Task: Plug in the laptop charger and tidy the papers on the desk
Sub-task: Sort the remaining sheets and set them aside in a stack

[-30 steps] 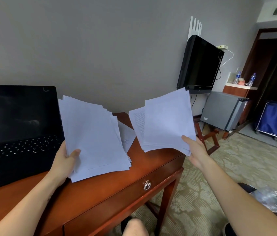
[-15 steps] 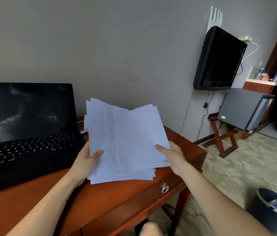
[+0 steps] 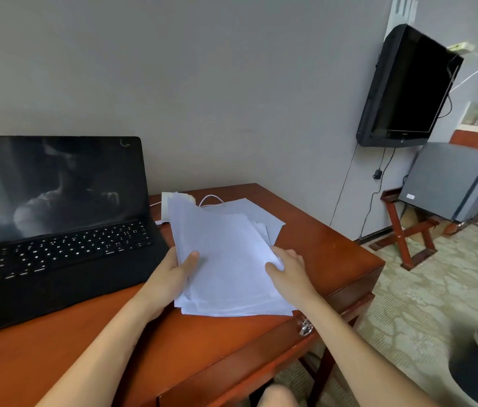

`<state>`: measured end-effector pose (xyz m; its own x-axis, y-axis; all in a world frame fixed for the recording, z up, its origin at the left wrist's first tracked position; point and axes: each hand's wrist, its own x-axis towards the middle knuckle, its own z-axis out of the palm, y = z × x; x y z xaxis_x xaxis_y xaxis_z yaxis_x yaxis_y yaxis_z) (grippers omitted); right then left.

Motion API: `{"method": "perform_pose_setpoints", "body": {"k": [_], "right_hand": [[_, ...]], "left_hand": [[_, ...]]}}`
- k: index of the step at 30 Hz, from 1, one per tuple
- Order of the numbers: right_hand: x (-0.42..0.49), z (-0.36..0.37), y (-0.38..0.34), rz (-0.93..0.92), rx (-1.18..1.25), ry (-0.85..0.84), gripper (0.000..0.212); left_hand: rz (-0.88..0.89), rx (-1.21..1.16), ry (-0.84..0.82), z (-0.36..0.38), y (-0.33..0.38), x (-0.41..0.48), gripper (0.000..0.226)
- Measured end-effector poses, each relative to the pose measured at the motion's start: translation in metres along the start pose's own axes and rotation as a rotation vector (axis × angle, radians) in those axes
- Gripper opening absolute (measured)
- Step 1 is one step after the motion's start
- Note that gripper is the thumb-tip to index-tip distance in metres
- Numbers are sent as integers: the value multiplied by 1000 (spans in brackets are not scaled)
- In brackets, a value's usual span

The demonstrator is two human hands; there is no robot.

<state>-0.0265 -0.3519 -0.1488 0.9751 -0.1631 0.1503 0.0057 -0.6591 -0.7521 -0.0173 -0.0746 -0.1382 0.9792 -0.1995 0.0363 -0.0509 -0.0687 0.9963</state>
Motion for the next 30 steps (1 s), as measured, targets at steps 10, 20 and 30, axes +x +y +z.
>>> {"method": "perform_pose_setpoints", "body": {"k": [10,20,30], "right_hand": [[6,-4,4,-10,171,-32,28],[50,9,4,-78,-259,94,55],[75,17,-9,184,-565,-52,107]], "left_hand": [[-113,28,71,1,6,-2,47],[114,19,316,-28,16,-8,48],[208,59,608,-54,1,-6,50]]}}
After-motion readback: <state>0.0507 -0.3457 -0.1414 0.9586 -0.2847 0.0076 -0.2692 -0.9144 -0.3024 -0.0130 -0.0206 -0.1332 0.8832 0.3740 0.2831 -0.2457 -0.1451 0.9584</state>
